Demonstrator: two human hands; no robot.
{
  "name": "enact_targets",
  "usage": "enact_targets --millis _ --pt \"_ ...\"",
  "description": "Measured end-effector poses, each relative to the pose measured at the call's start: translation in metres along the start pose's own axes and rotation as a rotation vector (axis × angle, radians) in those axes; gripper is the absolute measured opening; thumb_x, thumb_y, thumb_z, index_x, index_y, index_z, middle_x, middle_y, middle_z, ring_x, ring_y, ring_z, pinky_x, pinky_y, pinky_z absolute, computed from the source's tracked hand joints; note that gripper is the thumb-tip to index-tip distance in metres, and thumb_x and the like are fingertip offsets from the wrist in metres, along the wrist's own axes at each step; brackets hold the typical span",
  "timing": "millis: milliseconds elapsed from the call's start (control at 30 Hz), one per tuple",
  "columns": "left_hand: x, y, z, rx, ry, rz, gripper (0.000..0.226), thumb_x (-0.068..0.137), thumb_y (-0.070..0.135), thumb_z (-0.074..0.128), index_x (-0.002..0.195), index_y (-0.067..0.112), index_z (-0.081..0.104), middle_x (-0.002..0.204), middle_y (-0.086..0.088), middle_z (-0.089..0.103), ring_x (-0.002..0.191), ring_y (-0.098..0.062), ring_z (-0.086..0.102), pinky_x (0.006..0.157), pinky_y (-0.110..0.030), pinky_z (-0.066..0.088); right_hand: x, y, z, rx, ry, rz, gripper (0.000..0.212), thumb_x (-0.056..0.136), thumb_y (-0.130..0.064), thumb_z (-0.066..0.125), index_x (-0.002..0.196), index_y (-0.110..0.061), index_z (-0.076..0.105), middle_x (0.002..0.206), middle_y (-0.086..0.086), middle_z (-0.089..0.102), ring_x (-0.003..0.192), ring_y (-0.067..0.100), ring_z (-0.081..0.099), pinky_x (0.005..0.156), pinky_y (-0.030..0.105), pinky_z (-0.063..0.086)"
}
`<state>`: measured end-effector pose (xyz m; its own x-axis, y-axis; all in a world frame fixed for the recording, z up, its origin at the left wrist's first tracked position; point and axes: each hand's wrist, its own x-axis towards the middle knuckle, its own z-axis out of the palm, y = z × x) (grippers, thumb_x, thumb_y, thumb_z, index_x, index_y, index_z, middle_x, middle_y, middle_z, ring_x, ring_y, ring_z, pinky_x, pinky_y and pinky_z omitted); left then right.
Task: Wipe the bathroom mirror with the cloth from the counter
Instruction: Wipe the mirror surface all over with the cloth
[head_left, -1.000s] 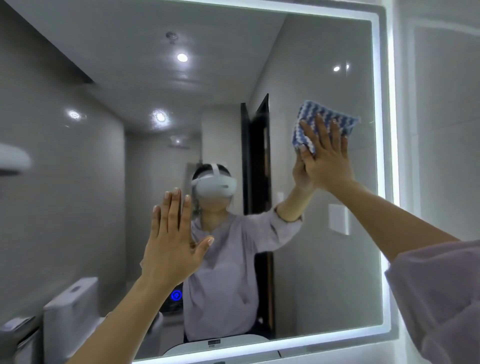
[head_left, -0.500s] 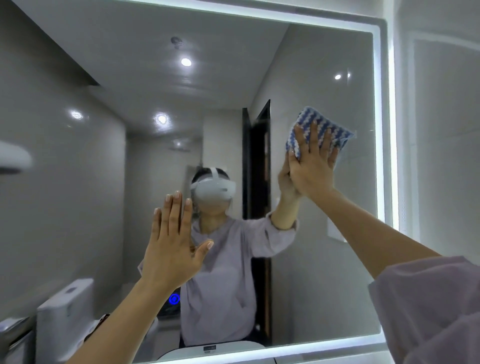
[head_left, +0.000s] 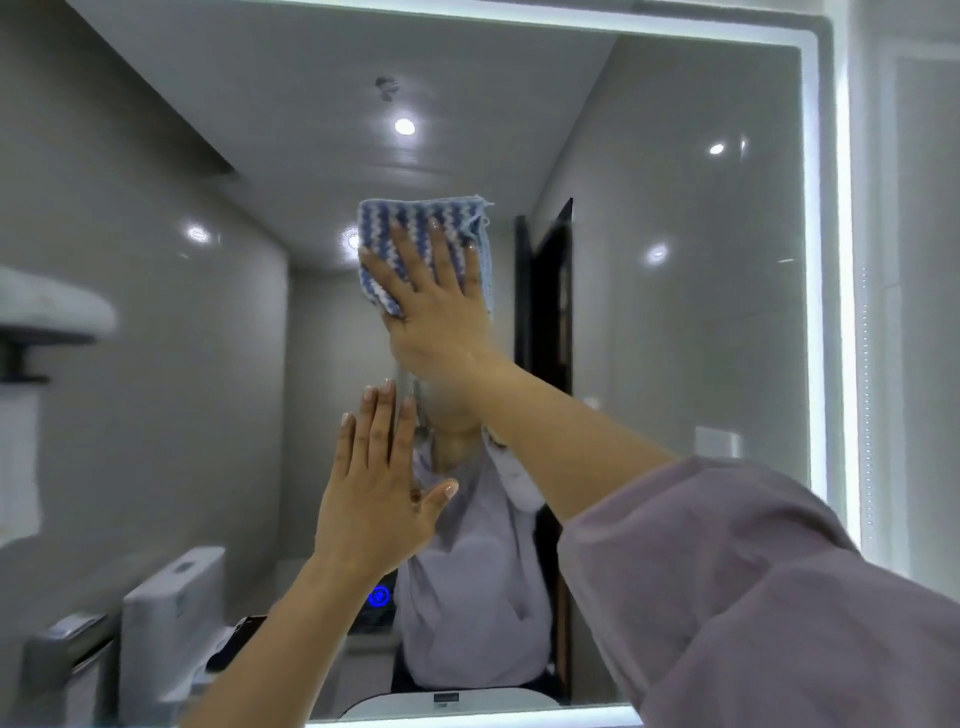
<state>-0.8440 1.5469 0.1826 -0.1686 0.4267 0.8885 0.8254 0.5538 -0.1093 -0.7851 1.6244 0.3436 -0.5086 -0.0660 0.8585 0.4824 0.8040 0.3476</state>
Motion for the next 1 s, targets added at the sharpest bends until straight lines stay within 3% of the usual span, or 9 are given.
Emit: enact_targets --millis 133,300,433,633,733,800,900,1000 --pt "-0.001 0.001 -0.001 0.0 -0.006 -0.007 0.091 0.084 0.07 0.006 0.147 0.007 -0.014 0.156 -0.014 -0.019 0.145 -0.027 -0.017 0.118 -0.042 -0.006 0.002 0.013 -0.002 -0.074 0.007 -0.059 0.056 0.102 -0.047 0.02 0.151 -0.038 -0.006 0.161 -0.002 -0.014 0.146 0.027 -0.019 0.117 0.051 -0.011" --pt "-0.001 0.001 -0.003 -0.022 0.014 0.01 0.091 0.085 0.067 0.018 0.149 0.005 -0.003 0.158 -0.015 -0.008 0.147 -0.029 -0.007 0.118 -0.041 -0.002 0.005 0.042 -0.009 -0.116 0.035 -0.081 0.054 0.101 -0.047 0.018 0.151 -0.041 -0.002 0.162 -0.006 -0.009 0.147 0.025 -0.015 0.118 0.049 -0.011" --pt "-0.001 0.0 -0.003 -0.021 0.02 0.029 0.091 0.086 0.067 0.018 0.149 0.002 0.006 0.158 -0.017 -0.001 0.147 -0.03 0.0 0.118 -0.043 0.003 0.004 0.092 -0.019 -0.1 0.092 0.068 0.054 0.101 -0.051 0.014 0.151 -0.04 -0.003 0.162 -0.005 -0.009 0.147 0.025 -0.014 0.118 0.05 -0.01" --pt "-0.001 -0.001 -0.002 -0.028 0.023 0.032 0.092 0.086 0.068 0.017 0.149 0.003 0.002 0.158 -0.017 -0.005 0.147 -0.03 -0.005 0.118 -0.043 -0.001 -0.022 0.182 -0.029 -0.039 0.142 0.345 0.056 0.097 -0.054 0.018 0.151 -0.042 0.009 0.162 -0.006 0.002 0.149 0.026 -0.003 0.117 0.045 -0.008" --pt "0.0 0.0 -0.003 -0.035 0.03 0.031 0.092 0.085 0.066 0.023 0.149 0.003 0.002 0.158 -0.017 -0.004 0.146 -0.031 -0.004 0.118 -0.043 -0.002 -0.044 0.216 -0.034 -0.032 0.141 0.506 0.055 0.098 -0.054 0.019 0.149 -0.045 0.0 0.162 -0.005 -0.001 0.148 0.025 -0.005 0.118 0.045 -0.008" --pt "0.0 0.0 -0.002 -0.045 0.031 0.025 0.092 0.085 0.066 0.024 0.149 0.003 0.001 0.158 -0.017 -0.006 0.146 -0.031 -0.005 0.118 -0.043 -0.003 -0.055 0.226 -0.035 -0.022 0.131 0.581 0.057 0.1 -0.051 0.02 0.148 -0.042 -0.007 0.162 -0.002 -0.003 0.148 0.025 -0.006 0.119 0.045 -0.006" --pt "-0.001 -0.002 -0.001 -0.042 0.012 0.02 0.093 0.085 0.069 0.017 0.148 0.005 -0.007 0.157 -0.015 -0.015 0.146 -0.029 -0.014 0.118 -0.043 -0.007 -0.057 0.226 -0.035 -0.025 0.113 0.655 0.059 0.101 -0.048 0.022 0.152 -0.034 -0.004 0.162 -0.003 -0.005 0.148 0.023 -0.008 0.119 0.042 -0.009" --pt "-0.001 -0.002 -0.001 -0.059 0.02 0.031 0.091 0.086 0.068 0.018 0.148 0.005 -0.004 0.157 -0.016 -0.012 0.146 -0.03 -0.011 0.119 -0.044 -0.005 -0.053 0.221 -0.04 -0.011 0.068 0.675 0.058 0.102 -0.046 0.022 0.152 -0.034 -0.005 0.162 -0.002 -0.008 0.148 0.023 -0.011 0.118 0.041 -0.012"
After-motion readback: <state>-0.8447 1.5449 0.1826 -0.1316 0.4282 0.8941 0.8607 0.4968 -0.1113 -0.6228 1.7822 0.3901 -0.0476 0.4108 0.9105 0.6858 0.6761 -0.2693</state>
